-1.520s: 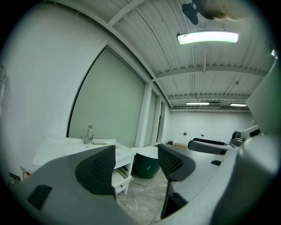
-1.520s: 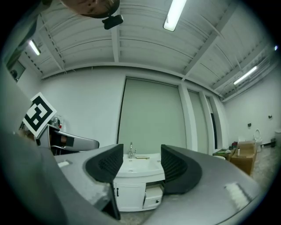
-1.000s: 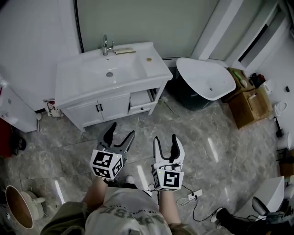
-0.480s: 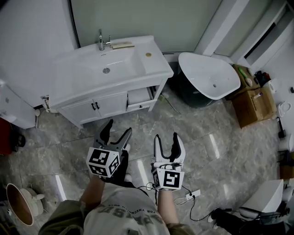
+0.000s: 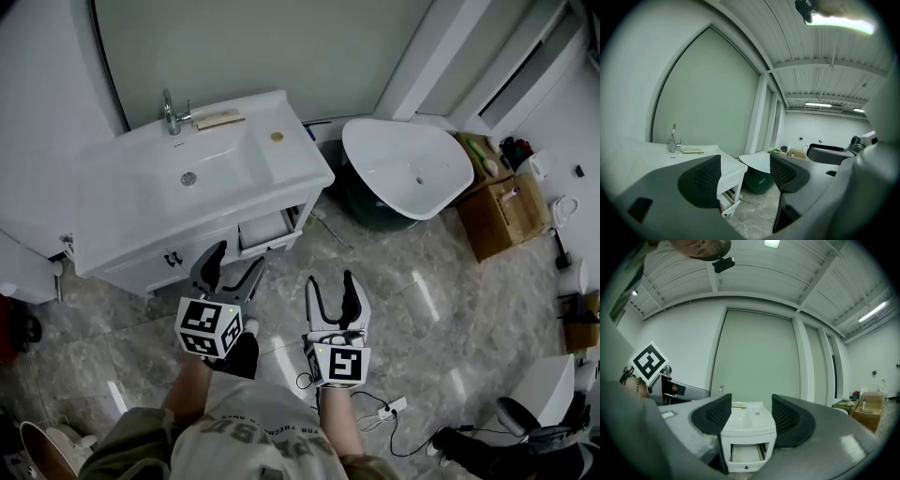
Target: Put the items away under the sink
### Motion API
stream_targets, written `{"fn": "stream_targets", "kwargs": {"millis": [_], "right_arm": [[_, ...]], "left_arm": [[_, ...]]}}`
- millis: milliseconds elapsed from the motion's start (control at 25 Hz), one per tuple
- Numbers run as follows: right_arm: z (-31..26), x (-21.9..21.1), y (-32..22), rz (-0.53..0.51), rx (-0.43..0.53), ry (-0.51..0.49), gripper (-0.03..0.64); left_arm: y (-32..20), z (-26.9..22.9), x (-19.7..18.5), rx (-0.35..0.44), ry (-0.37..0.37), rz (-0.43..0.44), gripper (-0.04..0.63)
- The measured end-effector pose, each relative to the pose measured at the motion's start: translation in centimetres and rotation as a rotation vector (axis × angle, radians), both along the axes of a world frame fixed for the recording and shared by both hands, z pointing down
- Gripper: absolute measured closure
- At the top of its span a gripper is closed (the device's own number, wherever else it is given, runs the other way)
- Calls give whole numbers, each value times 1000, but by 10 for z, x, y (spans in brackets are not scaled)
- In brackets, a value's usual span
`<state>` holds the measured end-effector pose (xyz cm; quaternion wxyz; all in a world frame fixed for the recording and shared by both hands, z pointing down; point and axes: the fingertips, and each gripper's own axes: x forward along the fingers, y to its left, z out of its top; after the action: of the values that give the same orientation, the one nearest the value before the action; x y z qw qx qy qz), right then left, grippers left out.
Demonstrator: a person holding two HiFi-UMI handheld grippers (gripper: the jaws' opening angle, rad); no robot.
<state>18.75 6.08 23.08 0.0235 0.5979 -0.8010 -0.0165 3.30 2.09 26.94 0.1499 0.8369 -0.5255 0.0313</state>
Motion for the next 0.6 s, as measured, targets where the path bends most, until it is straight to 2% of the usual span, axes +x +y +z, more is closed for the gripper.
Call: {"fn": "stream_targets", "kwargs": {"millis": [320,600], "right_arm": [[-13,-17,-109,8,16,-39,359],[-6,-32,-169,-20,18,-59,359]], "left_arm": [[-103,-15,-15,19,-13,29,284],[-157,-10,-30,10,-10,19,284]]}}
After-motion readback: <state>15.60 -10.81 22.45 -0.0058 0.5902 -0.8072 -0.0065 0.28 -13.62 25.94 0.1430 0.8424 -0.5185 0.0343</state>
